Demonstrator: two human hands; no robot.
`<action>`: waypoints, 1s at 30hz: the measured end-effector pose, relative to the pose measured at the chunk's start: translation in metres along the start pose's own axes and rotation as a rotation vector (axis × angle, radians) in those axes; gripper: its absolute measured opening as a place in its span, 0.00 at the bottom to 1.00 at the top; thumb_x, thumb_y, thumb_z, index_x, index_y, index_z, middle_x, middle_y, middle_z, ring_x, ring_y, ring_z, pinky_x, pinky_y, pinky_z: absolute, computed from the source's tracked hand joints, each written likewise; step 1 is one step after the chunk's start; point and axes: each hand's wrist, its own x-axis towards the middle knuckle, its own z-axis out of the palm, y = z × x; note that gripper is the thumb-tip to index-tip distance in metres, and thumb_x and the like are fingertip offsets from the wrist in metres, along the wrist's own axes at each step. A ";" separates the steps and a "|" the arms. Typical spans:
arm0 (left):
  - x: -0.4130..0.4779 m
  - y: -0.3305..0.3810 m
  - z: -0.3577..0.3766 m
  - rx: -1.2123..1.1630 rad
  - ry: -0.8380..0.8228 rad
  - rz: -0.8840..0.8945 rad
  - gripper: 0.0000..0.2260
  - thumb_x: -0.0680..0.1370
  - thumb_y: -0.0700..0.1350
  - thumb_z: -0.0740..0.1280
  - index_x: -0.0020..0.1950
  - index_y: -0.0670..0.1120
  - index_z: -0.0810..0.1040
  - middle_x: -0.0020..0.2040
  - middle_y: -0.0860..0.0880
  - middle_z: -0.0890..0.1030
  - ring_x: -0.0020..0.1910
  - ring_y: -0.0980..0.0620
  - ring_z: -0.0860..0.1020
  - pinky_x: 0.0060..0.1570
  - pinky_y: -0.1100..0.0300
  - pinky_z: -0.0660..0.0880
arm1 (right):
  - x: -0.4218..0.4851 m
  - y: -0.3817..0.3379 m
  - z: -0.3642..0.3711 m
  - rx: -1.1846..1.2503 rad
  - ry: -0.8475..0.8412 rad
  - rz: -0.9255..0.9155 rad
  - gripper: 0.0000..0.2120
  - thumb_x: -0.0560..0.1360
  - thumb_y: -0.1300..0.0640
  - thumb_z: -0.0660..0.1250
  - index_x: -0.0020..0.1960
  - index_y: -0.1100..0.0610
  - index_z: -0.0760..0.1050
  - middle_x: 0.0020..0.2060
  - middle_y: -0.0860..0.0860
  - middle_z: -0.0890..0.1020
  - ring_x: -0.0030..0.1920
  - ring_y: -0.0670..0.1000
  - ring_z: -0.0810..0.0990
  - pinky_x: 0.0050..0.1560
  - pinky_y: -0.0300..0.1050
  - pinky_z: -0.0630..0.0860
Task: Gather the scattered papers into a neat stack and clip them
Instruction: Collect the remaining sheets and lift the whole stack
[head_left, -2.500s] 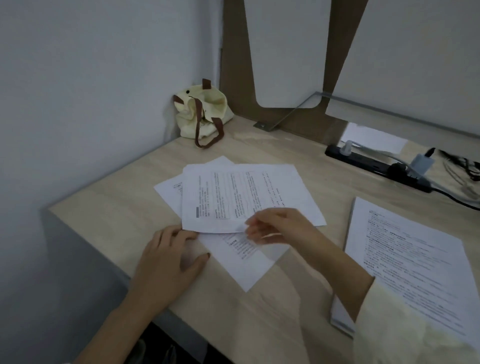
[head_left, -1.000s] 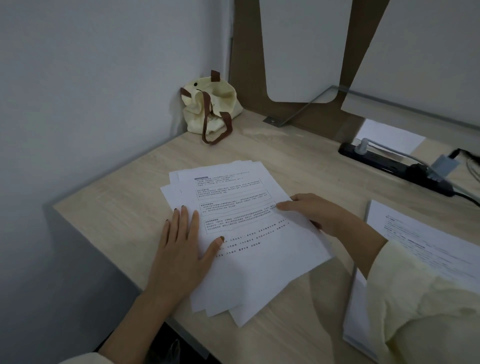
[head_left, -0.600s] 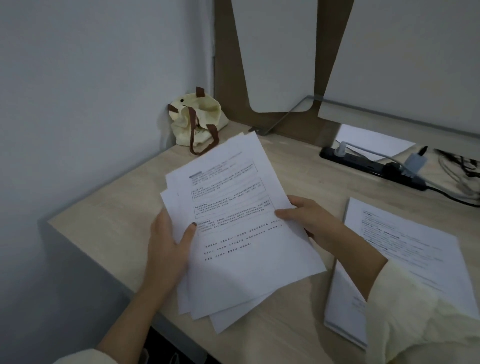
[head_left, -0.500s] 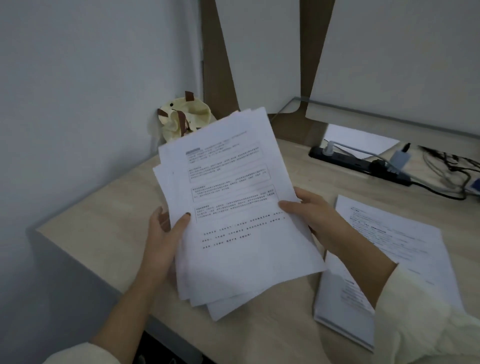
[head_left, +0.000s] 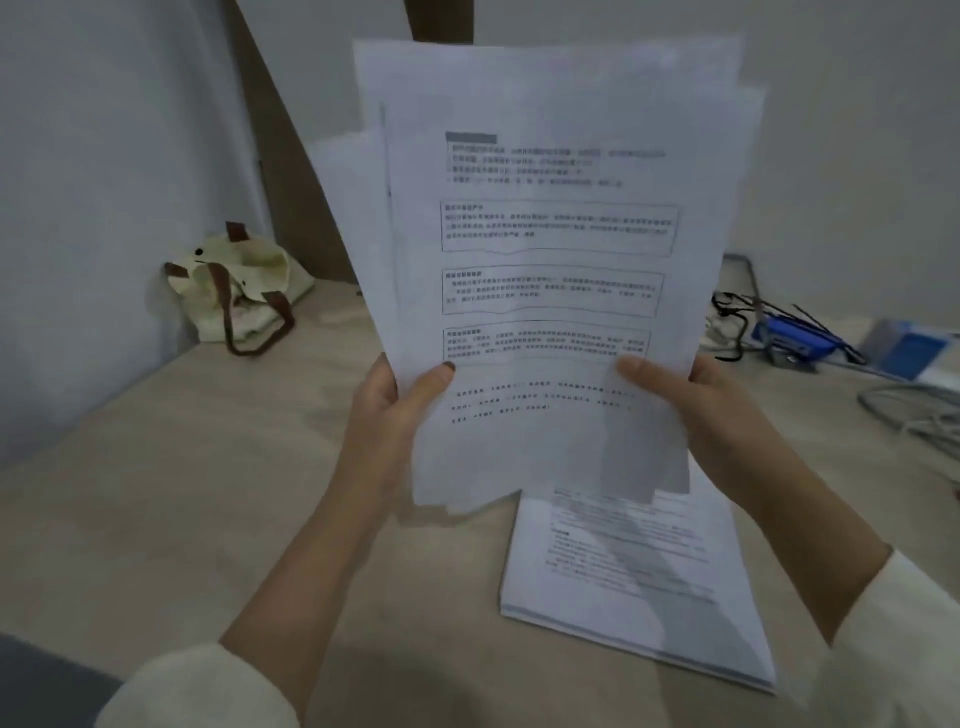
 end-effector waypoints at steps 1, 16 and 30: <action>0.002 0.001 0.009 -0.003 -0.024 0.009 0.11 0.75 0.38 0.65 0.53 0.51 0.79 0.48 0.56 0.84 0.48 0.57 0.83 0.46 0.64 0.79 | -0.003 -0.003 -0.008 0.018 0.012 -0.024 0.11 0.71 0.57 0.68 0.53 0.49 0.79 0.49 0.46 0.86 0.49 0.49 0.85 0.48 0.46 0.81; -0.005 -0.023 0.063 0.051 -0.213 0.101 0.14 0.70 0.41 0.66 0.53 0.55 0.74 0.46 0.60 0.83 0.46 0.64 0.81 0.43 0.69 0.76 | -0.039 0.019 -0.060 0.074 0.191 -0.057 0.15 0.74 0.52 0.64 0.61 0.49 0.75 0.55 0.43 0.83 0.55 0.43 0.81 0.49 0.36 0.79; -0.008 -0.054 0.074 0.232 -0.174 -0.220 0.07 0.77 0.42 0.64 0.53 0.52 0.72 0.50 0.54 0.80 0.47 0.54 0.80 0.41 0.60 0.77 | -0.053 0.046 -0.075 -0.208 0.319 0.246 0.11 0.78 0.59 0.60 0.59 0.58 0.75 0.50 0.54 0.83 0.47 0.53 0.83 0.46 0.48 0.79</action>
